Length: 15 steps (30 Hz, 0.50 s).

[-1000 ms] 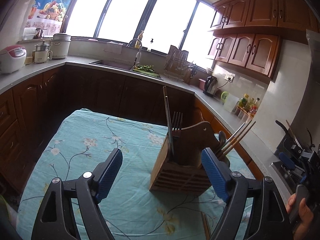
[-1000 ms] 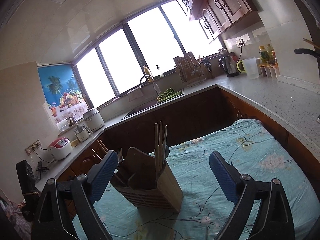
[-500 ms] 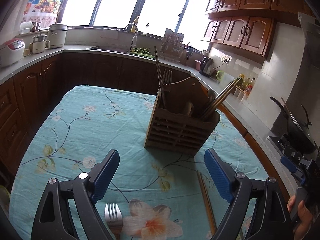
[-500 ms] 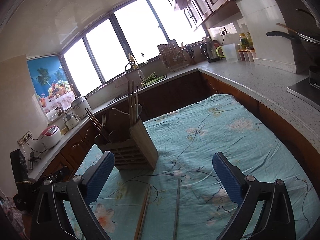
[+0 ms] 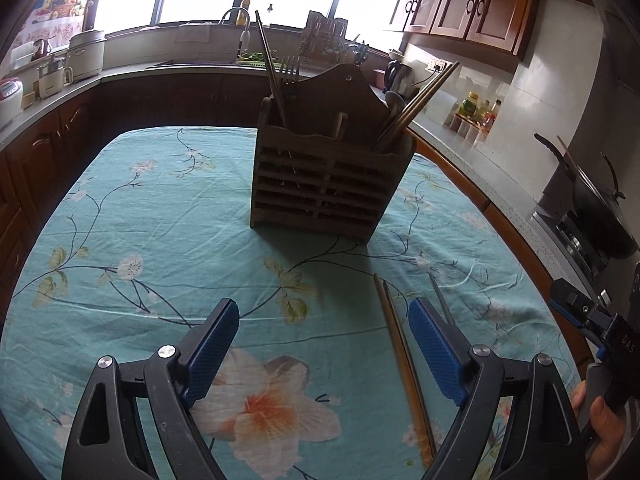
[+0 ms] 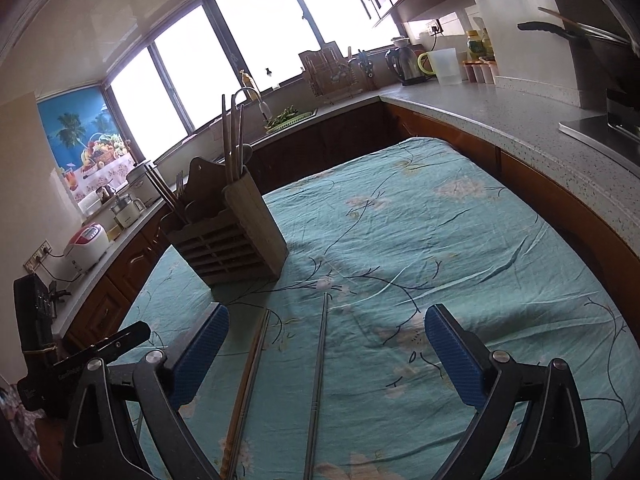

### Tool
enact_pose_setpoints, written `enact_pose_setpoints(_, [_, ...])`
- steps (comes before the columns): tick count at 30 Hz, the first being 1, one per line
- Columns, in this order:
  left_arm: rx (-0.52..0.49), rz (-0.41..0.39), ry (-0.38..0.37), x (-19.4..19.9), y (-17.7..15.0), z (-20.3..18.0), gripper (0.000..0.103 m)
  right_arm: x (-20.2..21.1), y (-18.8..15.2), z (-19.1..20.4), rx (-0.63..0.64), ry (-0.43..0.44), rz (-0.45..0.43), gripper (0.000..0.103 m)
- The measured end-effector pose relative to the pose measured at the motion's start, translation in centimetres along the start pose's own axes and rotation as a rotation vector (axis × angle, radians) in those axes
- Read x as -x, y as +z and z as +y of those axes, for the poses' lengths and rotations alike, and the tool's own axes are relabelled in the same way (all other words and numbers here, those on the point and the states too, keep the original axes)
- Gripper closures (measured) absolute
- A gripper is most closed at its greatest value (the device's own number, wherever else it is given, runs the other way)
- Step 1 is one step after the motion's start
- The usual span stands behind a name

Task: Organize utensils
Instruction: 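Move both tools back to the remaining chopsticks on the table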

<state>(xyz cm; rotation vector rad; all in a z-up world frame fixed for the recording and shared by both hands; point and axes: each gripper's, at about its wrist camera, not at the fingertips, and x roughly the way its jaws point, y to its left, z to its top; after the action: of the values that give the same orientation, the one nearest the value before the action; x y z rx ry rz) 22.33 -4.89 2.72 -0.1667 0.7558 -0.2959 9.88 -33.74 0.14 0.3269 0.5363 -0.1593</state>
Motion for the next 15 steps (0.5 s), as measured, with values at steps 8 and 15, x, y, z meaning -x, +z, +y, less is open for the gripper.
enact_pose_setpoints(8, [-0.064,0.114,-0.010,-3.7,1.0,-2.2,0.028,-2.4,-0.2,0.1,0.026,-0.002,0.086,0.036])
enact_pose_setpoints(15, [-0.089,0.199,-0.032,-7.8,1.9,-3.3,0.048,-4.8,-0.5,-0.4,0.018,0.011,0.167,0.063])
